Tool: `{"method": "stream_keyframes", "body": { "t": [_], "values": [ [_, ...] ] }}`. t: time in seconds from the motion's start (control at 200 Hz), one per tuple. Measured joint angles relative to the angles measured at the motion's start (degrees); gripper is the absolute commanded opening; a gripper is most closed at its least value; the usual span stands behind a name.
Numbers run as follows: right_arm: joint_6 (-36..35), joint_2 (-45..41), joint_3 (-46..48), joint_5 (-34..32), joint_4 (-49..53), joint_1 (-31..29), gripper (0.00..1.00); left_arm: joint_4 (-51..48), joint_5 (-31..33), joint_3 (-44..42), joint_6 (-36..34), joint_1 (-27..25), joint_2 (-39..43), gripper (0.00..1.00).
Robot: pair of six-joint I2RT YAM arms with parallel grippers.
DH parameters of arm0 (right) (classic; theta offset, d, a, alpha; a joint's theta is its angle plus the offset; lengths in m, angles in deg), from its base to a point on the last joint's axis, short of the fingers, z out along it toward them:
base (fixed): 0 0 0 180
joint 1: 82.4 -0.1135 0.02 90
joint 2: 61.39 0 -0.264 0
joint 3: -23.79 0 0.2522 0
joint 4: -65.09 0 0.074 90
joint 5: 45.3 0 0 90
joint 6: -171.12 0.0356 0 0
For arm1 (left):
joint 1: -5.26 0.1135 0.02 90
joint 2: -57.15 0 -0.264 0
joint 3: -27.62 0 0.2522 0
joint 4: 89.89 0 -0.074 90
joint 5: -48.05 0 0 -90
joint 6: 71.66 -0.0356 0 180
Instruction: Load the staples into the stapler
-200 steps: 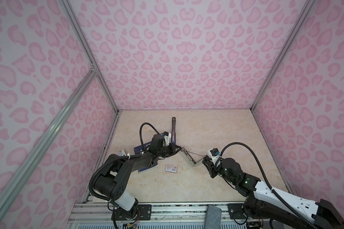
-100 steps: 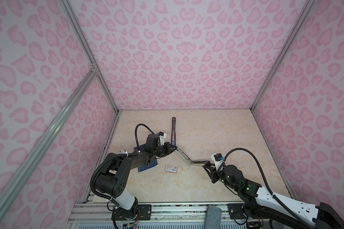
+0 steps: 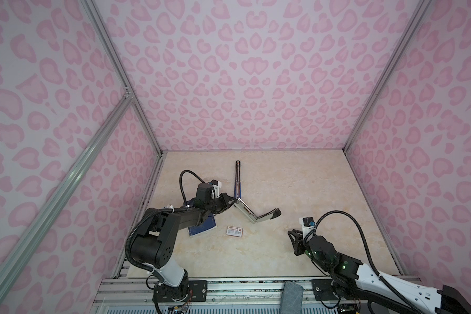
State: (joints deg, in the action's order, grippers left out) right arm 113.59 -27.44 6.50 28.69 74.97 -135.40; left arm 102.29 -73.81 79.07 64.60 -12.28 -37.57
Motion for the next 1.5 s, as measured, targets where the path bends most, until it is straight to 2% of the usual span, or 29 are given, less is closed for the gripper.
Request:
{"method": "stream_keyframes", "body": {
  "t": [0.23, 0.4, 0.605, 0.765, 0.97, 1.19, 1.5],
  "values": [
    [1.4, -2.7, -0.9, -3.5, 4.1, -0.2, 0.38, 1.2, 0.4, -0.5, 0.2, 0.0, 0.0, 0.04],
    [-1.1, -0.7, -7.9, -4.1, 6.5, -0.2, 0.45, 1.0, 0.8, -0.9, -0.2, -0.5, 1.2, 0.04],
    [-5.3, 9.0, -19.9, -1.8, 7.1, 1.3, 0.47, 1.0, 1.3, -1.1, -0.3, -1.0, 1.6, 0.04],
    [-6.7, 17.9, -26.7, 2.7, 7.3, 6.2, 0.45, 1.2, 2.1, -1.1, -0.3, -1.5, 1.7, 0.04],
    [-8.0, 26.8, -33.0, 8.0, 7.5, 7.2, 0.41, 1.4, 2.4, -1.1, -0.2, -1.7, 1.8, 0.04],
    [-7.6, 31.1, -32.7, 10.3, 8.2, 7.4, 0.32, 1.4, 2.8, -1.1, 0.0, -1.8, 1.9, 0.04],
    [-3.8, 25.8, -22.2, 11.1, 7.0, 7.5, 0.3, 3.0, 3.4, -1.1, 0.4, -1.8, 0.9, 0.04]
  ]
}}
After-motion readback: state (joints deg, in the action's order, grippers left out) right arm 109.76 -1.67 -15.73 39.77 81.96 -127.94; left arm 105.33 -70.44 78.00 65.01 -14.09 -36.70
